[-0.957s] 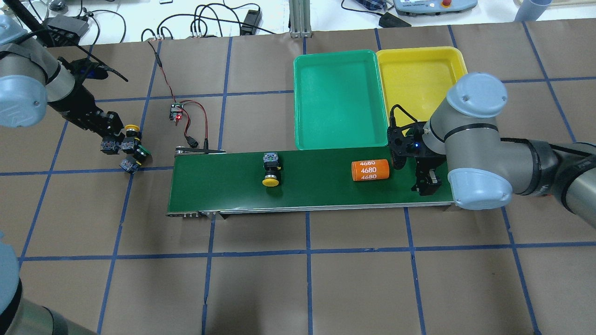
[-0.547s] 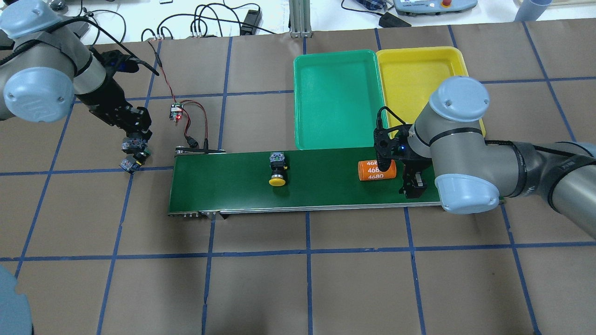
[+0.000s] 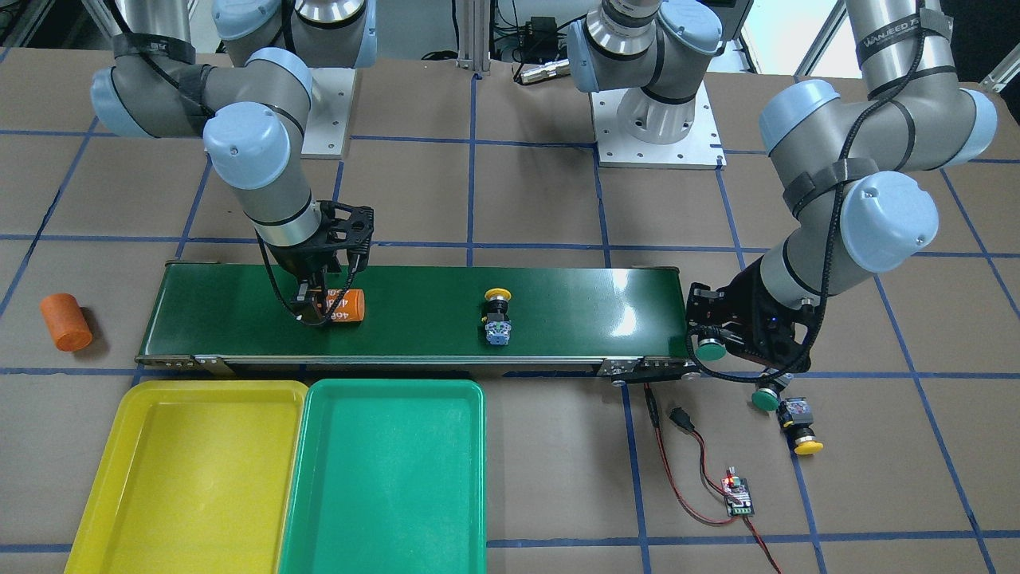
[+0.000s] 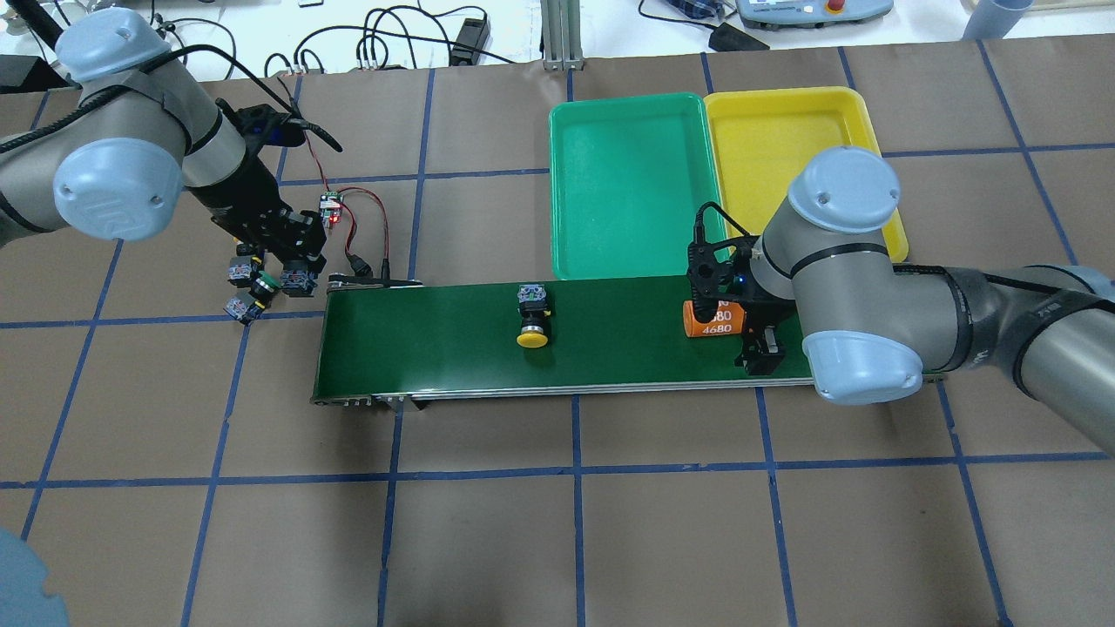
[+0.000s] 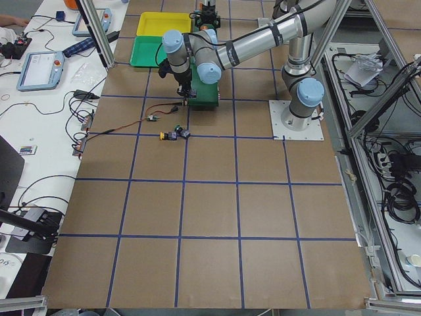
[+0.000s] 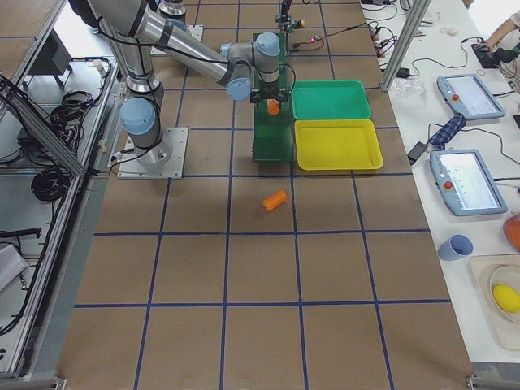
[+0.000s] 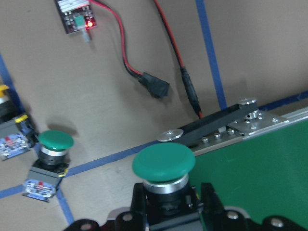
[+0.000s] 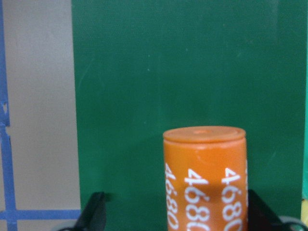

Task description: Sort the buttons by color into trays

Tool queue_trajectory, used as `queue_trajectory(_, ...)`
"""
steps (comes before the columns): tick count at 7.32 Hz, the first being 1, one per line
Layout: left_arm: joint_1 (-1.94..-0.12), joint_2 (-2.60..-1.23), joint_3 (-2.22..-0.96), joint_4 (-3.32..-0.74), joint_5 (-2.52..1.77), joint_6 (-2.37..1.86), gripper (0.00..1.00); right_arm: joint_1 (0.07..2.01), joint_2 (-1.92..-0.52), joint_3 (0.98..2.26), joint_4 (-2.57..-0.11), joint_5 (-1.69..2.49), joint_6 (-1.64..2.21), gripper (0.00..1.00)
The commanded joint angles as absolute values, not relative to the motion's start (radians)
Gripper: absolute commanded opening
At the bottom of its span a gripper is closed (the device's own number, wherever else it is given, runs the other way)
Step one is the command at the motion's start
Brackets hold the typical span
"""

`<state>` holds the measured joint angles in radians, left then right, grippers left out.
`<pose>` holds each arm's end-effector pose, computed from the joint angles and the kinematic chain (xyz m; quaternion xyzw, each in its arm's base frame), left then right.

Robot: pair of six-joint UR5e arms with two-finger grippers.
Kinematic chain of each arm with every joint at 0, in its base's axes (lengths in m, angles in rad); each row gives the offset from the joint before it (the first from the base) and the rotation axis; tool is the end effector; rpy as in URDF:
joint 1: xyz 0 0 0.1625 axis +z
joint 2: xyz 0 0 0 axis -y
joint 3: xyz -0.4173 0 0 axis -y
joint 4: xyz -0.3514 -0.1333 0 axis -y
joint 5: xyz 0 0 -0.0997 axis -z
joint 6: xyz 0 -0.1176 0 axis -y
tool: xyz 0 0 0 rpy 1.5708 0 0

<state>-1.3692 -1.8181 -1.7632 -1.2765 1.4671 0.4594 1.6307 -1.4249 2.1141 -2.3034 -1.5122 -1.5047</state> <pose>-0.0420 -0.5208 0.2873 -0.1243 -0.9882 -0.0518 0.0724 0.1661 -0.4274 0.2389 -0.7049 0.7084 -0.0356 0.0076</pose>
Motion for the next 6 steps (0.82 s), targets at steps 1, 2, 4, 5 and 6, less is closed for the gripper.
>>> queue_trajectory(1,-1.402,-1.796,-1.807,-1.27,1.436,0.419,0.0,1.649,-1.408,2.09,-2.306,-1.523,-1.489,1.0)
queue_trajectory(2,-1.439,-1.793,-1.815,-1.266,1.436,0.369,0.0,1.648,-1.396,2.047,-2.293,-1.529,-1.493,1.0)
queue_trajectory(4,-1.466,-1.799,-1.824,-1.253,1.439,0.359,0.0,1.619,-1.387,2.036,-2.286,-1.57,-1.526,1.0)
queue_trajectory(5,-1.463,-1.81,-1.844,-1.203,1.445,0.379,0.0,1.585,-1.387,2.043,-2.283,-1.58,-1.567,1.0)
queue_trajectory(6,-1.451,-1.819,-1.864,-1.14,1.469,0.414,0.0,1.554,-1.391,2.065,-2.284,-1.578,-1.597,1.0)
